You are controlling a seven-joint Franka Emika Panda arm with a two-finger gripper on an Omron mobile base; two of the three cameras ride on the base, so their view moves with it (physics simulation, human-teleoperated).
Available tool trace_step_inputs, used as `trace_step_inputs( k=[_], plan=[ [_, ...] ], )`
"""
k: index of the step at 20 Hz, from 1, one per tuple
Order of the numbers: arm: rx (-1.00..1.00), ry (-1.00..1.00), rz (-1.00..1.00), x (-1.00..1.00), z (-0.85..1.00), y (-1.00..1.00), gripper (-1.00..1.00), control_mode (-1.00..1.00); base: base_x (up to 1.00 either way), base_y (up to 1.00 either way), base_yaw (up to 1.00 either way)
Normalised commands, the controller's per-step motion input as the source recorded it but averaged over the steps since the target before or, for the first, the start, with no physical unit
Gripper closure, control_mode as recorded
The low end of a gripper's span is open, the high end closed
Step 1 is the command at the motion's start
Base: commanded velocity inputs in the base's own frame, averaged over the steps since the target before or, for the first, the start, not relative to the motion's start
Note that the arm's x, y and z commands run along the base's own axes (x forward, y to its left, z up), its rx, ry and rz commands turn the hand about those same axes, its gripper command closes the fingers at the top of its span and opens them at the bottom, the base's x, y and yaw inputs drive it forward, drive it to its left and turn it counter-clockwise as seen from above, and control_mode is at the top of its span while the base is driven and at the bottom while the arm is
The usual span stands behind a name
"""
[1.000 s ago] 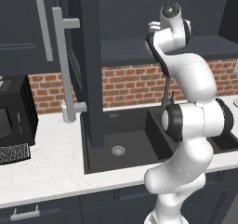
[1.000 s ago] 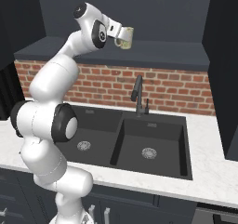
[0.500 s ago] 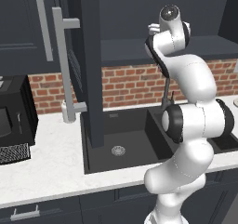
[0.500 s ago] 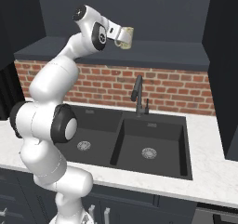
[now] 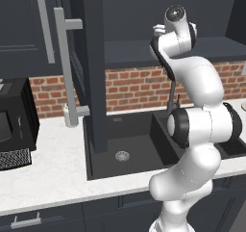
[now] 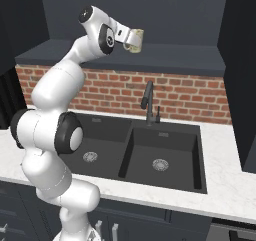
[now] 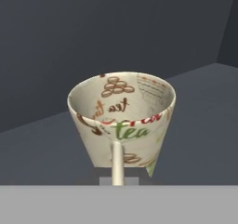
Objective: Gather all objects into one cabinet and sort the glasses and bowls to opposite sides.
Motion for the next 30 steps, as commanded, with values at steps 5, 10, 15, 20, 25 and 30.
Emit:
trace_step_inputs(
  k=[5, 10, 15, 20, 25, 30],
  plan=[
    [0.00, 0.00, 0.00, 0.00, 0.00, 0.00, 1.00, -1.00, 0.00, 0.00, 0.00],
    [0.00, 0.00, 0.00, 0.00, 0.00, 0.00, 1.00, -1.00, 0.00, 0.00, 0.00],
    [0.00, 0.00, 0.00, 0.00, 0.00, 0.00, 1.00, -1.00, 0.00, 0.00, 0.00],
    [0.00, 0.00, 0.00, 0.00, 0.00, 0.00, 1.00, -1.00, 0.00, 0.00, 0.00],
    [0.00, 0.00, 0.00, 0.00, 0.00, 0.00, 1.00, -1.00, 0.00, 0.00, 0.00],
    [0.00, 0.00, 0.00, -0.04, 0.00, 0.00, 1.00, -1.00, 0.00, 0.00, 0.00]
  ],
)
